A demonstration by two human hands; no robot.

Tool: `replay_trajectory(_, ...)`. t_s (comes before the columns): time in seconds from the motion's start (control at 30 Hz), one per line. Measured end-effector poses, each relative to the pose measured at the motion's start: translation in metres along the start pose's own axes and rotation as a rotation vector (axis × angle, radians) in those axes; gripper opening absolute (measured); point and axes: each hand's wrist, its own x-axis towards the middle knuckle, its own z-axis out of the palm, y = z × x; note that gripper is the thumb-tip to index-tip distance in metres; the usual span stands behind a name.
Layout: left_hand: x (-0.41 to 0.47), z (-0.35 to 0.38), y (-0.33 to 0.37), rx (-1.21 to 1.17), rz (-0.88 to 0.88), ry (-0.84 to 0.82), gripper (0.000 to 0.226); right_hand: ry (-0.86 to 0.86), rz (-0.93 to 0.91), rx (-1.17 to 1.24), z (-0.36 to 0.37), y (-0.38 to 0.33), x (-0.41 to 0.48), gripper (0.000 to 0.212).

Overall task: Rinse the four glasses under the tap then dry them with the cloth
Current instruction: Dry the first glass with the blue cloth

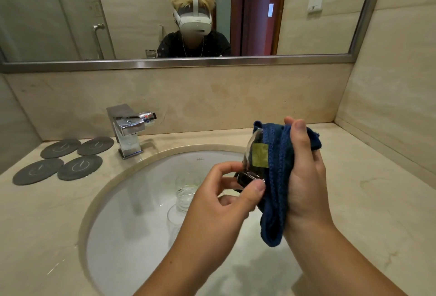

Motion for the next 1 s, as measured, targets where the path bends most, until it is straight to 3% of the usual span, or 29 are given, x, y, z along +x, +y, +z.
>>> replay_trajectory(0.1, 0.002, -0.005, -0.002, -0.103, -0.087, -0.087, 0.046, -0.039, 0.034, -0.022, -0.001, -0.001, -0.001, 0.051)
replay_trajectory(0.23, 0.001, -0.001, 0.000, 0.114, 0.009, -0.017, 0.045, -0.015, 0.027, -0.056, -0.001, 0.001, -0.003, 0.051)
replay_trajectory(0.33, -0.003, 0.003, 0.001, 0.197, 0.079, 0.047, 0.047, 0.000, -0.002, -0.068, -0.001, 0.004, -0.002, 0.038)
replay_trajectory(0.47, -0.002, -0.003, 0.001, 0.099, 0.060, 0.002, 0.046, -0.053, -0.015, -0.043, -0.002, 0.004, 0.001, 0.029)
replay_trajectory(0.63, 0.001, -0.011, 0.004, -0.024, -0.056, -0.129, 0.042, -0.138, 0.100, 0.028, -0.006, 0.003, 0.006, 0.039)
replay_trajectory(0.8, 0.000, -0.003, 0.003, 0.268, 0.080, 0.056, 0.055, -0.025, 0.104, 0.023, -0.008, 0.006, 0.010, 0.049)
replay_trajectory(0.9, -0.005, 0.001, 0.006, 0.333, 0.195, 0.151, 0.045, 0.030, 0.092, 0.018, -0.008, 0.007, 0.009, 0.062)
replay_trajectory(1.0, -0.008, 0.003, 0.005, 0.337, 0.221, 0.147, 0.044, 0.043, 0.040, -0.010, -0.007, 0.006, 0.007, 0.043)
